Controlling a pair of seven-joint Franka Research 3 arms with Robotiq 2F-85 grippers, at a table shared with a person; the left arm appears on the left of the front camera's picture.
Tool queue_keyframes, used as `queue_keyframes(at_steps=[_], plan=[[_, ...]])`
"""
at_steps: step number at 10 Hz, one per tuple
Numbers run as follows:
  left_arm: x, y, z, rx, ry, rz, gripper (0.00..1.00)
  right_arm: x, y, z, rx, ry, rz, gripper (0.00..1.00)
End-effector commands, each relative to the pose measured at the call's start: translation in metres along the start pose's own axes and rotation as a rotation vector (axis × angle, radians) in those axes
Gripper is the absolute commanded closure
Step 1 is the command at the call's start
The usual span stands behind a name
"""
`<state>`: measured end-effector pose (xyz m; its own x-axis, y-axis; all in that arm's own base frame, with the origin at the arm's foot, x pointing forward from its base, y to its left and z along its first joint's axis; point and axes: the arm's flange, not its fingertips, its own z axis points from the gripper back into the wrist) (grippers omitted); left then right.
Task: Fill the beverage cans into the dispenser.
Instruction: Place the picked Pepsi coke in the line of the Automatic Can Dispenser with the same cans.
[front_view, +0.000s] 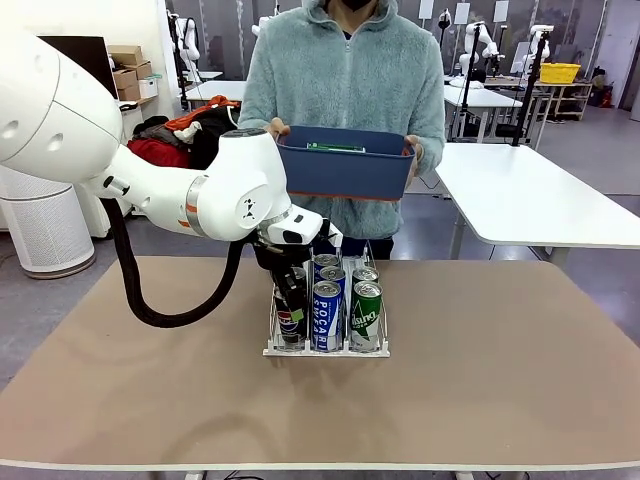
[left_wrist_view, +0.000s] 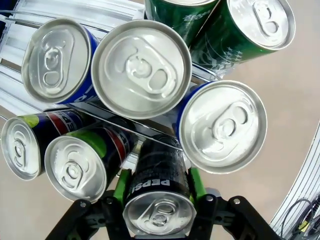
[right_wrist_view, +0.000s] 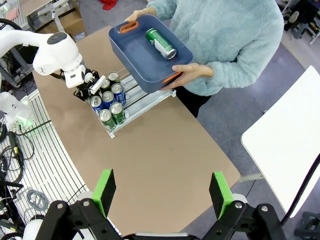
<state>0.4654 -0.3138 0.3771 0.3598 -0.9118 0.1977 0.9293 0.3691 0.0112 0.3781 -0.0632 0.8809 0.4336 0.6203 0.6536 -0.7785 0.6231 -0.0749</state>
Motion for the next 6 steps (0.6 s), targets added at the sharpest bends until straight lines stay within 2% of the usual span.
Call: queue_keyframes(at_steps=[1, 2, 5, 6], plan=[[0.001, 0.000, -0.001, 0.012, -0.002, 0.013, 0.42, -0.001, 0.002, 0.000, 0.002, 0.001, 0.000, 0.00], [0.000, 0.000, 0.000, 0.000, 0.000, 0.000, 0.35, -0.001, 0.002, 0.000, 0.002, 0.001, 0.000, 0.00], [0.003, -0.012, 0.017, 0.046, -0.005, -0.012, 0.03, -0.001, 0.002, 0.000, 0.002, 0.001, 0.000, 0.00], [0.003, -0.015, 0.022, 0.051, -0.008, -0.014, 0.00, -0.001, 0.002, 0.000, 0.002, 0.001, 0.000, 0.00]])
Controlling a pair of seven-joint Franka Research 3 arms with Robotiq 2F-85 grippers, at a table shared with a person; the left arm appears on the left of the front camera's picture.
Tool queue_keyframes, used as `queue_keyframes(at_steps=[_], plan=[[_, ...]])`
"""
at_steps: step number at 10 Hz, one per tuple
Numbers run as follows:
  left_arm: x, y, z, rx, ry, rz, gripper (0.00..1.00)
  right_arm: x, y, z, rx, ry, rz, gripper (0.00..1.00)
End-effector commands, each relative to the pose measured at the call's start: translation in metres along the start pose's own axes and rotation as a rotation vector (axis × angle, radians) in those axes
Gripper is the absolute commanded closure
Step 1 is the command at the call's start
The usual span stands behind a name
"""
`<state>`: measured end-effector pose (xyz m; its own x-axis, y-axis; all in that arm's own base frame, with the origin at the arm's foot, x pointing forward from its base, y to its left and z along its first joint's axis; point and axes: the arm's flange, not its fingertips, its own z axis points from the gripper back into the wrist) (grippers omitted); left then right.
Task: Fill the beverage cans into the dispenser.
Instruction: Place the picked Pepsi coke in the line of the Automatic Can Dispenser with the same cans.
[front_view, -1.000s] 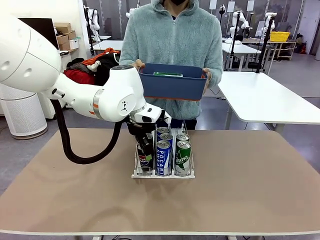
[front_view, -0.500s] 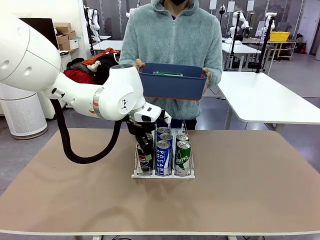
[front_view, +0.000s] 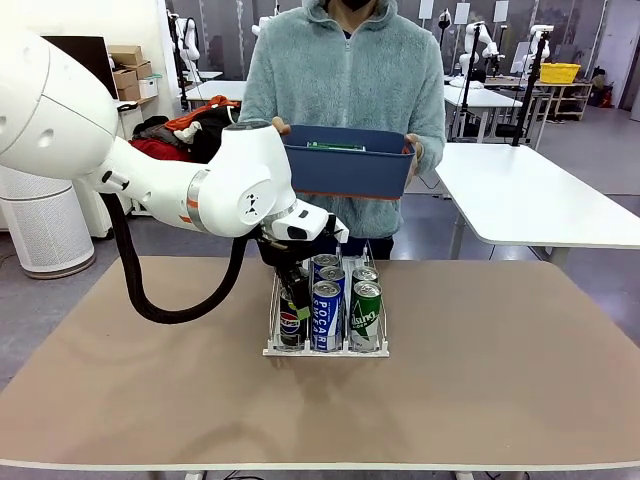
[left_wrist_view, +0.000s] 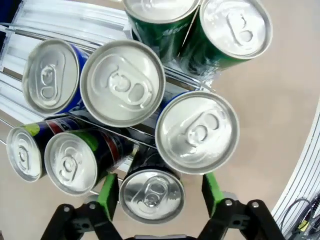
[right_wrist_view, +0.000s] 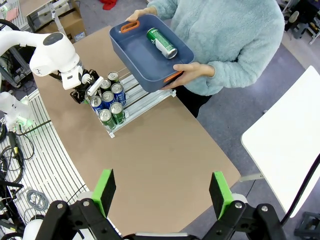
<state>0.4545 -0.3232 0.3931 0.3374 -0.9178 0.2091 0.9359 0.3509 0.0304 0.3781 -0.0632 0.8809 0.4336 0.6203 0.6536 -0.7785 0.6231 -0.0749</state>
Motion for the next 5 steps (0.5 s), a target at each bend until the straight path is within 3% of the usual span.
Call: queue_keyframes(at_steps=[1, 5], plan=[[-0.004, -0.006, 0.013, 0.042, 0.003, 0.017, 0.00, -0.001, 0.002, 0.000, 0.002, 0.001, 0.000, 0.00], [-0.007, -0.023, 0.035, 0.110, 0.007, 0.057, 0.00, -0.001, 0.002, 0.000, 0.002, 0.001, 0.000, 0.00]])
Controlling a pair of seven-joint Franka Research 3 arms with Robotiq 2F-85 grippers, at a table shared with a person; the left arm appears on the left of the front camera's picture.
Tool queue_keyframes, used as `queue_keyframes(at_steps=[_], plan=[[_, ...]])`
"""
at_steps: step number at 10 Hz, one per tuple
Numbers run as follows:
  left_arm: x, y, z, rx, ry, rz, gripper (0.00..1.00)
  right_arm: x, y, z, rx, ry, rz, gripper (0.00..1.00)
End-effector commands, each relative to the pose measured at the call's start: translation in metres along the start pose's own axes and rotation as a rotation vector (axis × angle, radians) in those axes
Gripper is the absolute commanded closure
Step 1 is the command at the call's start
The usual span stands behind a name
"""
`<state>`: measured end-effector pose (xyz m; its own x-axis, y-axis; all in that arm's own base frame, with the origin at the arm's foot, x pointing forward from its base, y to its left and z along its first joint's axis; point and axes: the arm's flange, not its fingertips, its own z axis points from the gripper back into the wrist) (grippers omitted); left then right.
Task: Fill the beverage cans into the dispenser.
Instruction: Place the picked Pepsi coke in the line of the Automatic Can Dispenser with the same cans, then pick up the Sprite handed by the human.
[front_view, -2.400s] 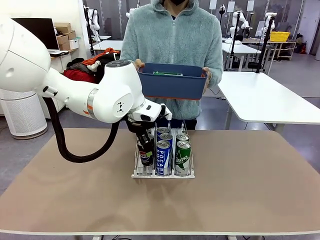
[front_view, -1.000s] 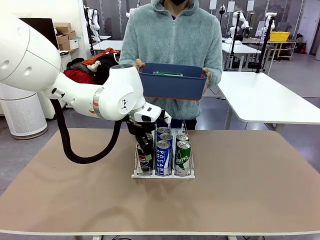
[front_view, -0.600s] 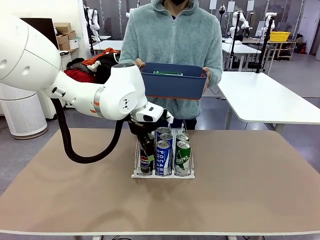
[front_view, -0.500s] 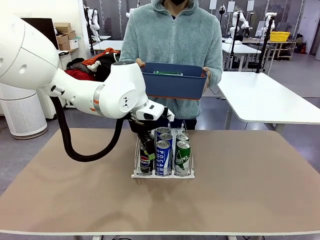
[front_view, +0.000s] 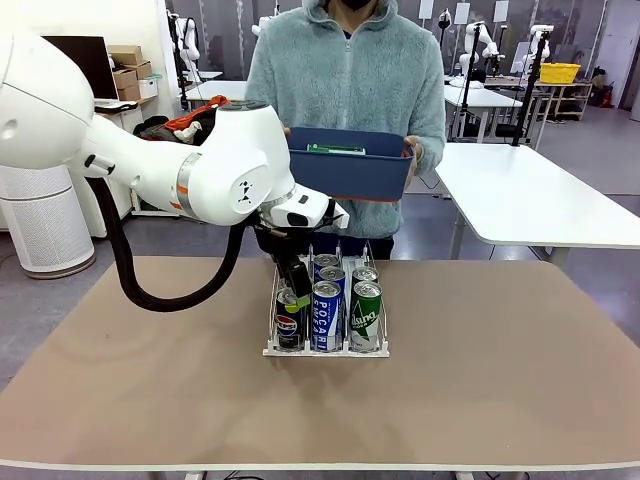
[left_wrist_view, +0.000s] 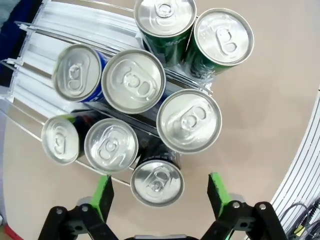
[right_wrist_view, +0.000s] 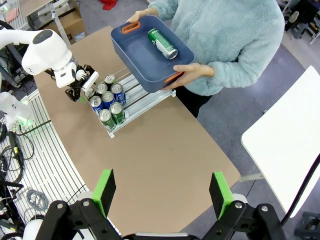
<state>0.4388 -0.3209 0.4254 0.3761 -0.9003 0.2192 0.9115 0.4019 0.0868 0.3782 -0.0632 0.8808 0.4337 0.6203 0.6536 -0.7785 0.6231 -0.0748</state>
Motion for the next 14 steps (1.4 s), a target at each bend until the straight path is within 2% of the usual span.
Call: queue_keyframes(at_steps=[1, 3, 4, 11, 12, 13, 14], plan=[[-0.008, -0.014, 0.008, 0.062, 0.014, 0.026, 0.00, -0.001, 0.002, 0.000, 0.002, 0.000, 0.000, 0.00], [-0.010, -0.021, 0.019, 0.117, 0.001, 0.044, 0.00, -0.001, 0.002, 0.000, 0.002, 0.000, 0.000, 0.00], [-0.004, -0.007, 0.012, 0.046, 0.006, 0.022, 0.00, -0.001, 0.002, 0.000, 0.002, 0.000, 0.000, 0.00], [-0.003, -0.009, 0.010, 0.059, 0.014, 0.031, 0.00, -0.001, 0.002, 0.000, 0.002, 0.000, 0.000, 0.00], [-0.003, -0.003, 0.021, 0.010, -0.018, 0.007, 0.00, -0.001, 0.002, 0.000, 0.002, 0.000, 0.000, 0.00], [-0.018, 0.001, 0.045, 0.008, 0.000, -0.018, 0.00, -0.001, 0.002, 0.000, 0.002, 0.000, 0.000, 0.00], [-0.026, 0.003, 0.068, -0.011, -0.024, -0.027, 0.00, -0.001, 0.002, 0.000, 0.002, 0.000, 0.000, 0.00]])
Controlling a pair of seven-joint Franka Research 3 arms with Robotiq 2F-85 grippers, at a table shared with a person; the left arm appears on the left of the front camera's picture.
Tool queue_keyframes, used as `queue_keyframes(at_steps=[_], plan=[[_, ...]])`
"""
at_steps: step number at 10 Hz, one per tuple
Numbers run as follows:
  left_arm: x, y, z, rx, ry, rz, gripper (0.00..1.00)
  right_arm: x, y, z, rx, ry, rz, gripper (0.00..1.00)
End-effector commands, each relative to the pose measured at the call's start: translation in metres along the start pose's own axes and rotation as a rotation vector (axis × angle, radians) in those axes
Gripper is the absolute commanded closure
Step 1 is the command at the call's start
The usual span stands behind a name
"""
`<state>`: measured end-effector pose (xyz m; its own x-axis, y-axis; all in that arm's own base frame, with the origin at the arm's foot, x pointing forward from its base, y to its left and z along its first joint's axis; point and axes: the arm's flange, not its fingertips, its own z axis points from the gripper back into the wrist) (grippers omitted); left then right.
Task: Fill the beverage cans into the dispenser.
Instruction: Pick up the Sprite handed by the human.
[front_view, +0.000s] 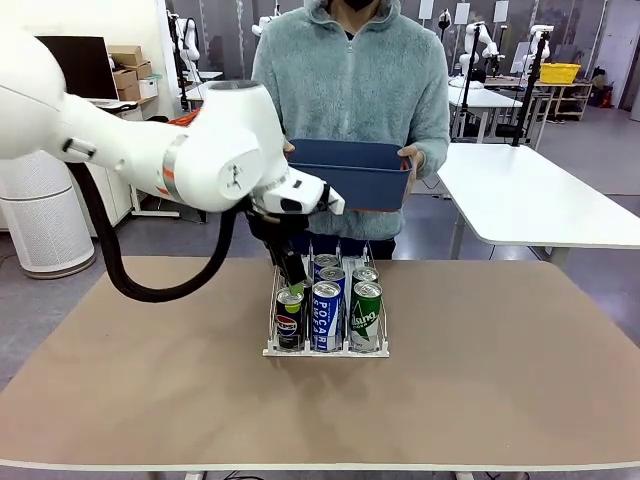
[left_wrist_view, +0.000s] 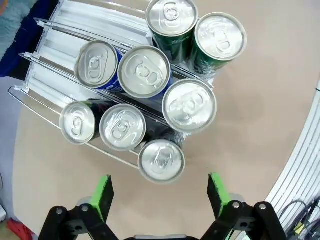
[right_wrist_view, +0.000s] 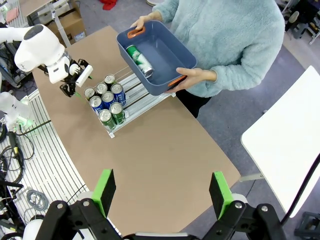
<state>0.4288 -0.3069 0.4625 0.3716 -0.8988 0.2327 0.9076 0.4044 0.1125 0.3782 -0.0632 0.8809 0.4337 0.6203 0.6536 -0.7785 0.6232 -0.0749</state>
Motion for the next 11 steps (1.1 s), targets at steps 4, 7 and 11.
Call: queue_keyframes(at_steps=[4, 7, 11], plan=[[-0.024, 0.039, 0.149, 0.011, -0.095, -0.124, 0.00, -0.001, 0.002, 0.000, 0.002, 0.000, 0.000, 0.00], [-0.027, 0.048, 0.240, 0.102, -0.184, -0.170, 0.00, -0.001, 0.002, 0.000, 0.002, 0.000, 0.000, 0.00], [-0.038, 0.033, 0.291, 0.210, -0.195, -0.167, 0.00, -0.001, 0.002, 0.000, 0.002, 0.000, 0.000, 0.00]])
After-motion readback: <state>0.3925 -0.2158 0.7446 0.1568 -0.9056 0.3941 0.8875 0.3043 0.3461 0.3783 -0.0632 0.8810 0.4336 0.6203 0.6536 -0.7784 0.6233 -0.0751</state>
